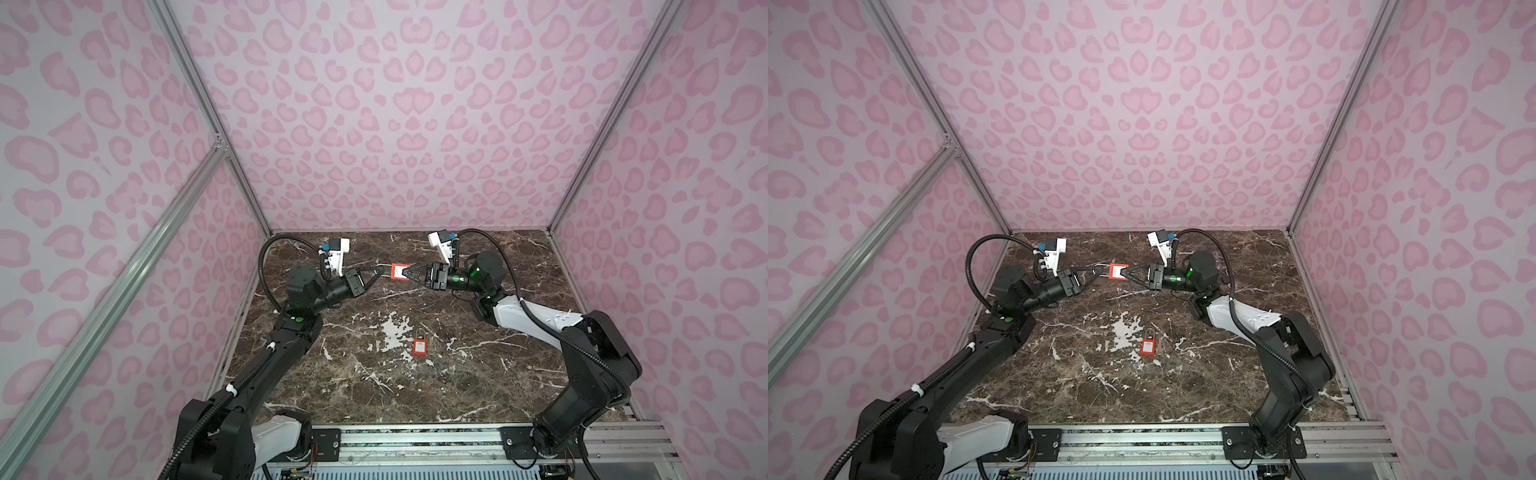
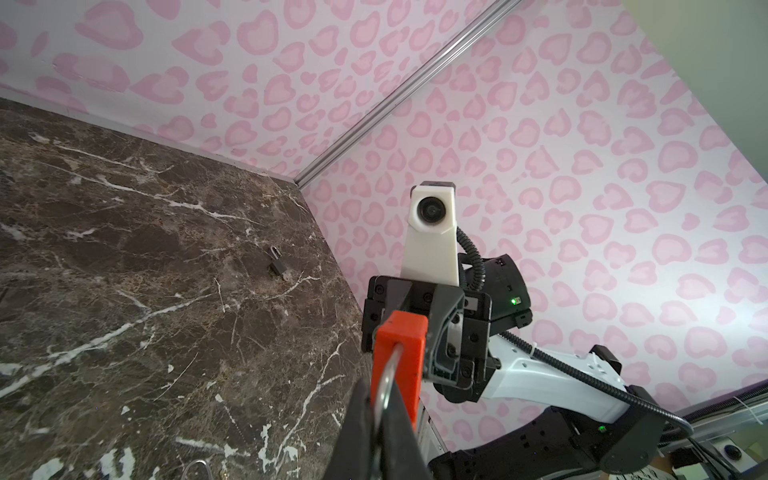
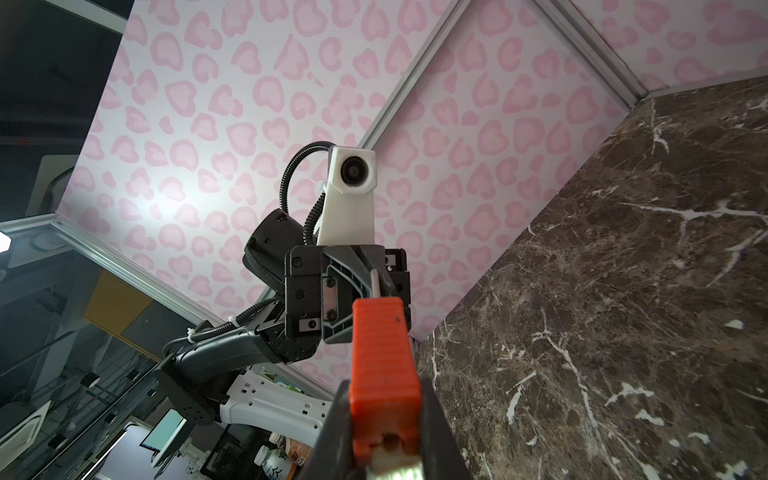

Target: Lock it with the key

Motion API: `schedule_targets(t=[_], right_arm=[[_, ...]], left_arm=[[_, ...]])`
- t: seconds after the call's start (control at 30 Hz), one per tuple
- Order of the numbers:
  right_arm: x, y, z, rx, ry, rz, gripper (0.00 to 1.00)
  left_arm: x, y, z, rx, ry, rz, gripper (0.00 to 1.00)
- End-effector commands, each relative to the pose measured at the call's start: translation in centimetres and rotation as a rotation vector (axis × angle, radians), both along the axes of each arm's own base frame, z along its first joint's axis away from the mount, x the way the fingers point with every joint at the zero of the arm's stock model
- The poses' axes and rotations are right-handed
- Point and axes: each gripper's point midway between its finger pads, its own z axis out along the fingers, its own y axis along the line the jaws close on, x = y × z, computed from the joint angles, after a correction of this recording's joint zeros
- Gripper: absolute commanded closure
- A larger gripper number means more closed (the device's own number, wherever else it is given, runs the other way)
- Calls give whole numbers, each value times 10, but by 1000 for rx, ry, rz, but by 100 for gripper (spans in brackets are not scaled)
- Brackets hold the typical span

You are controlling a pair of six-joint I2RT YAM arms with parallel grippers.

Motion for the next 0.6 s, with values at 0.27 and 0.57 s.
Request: schedule_targets(t=[0.27, 0.57], right_arm=[[3, -7, 8, 30, -43, -52, 100], [0, 1, 7, 45, -33, -40, 100]], left_arm=[[-9, -5, 7, -12, -29, -34, 65], [-13, -15, 9, -17, -37, -63, 53]])
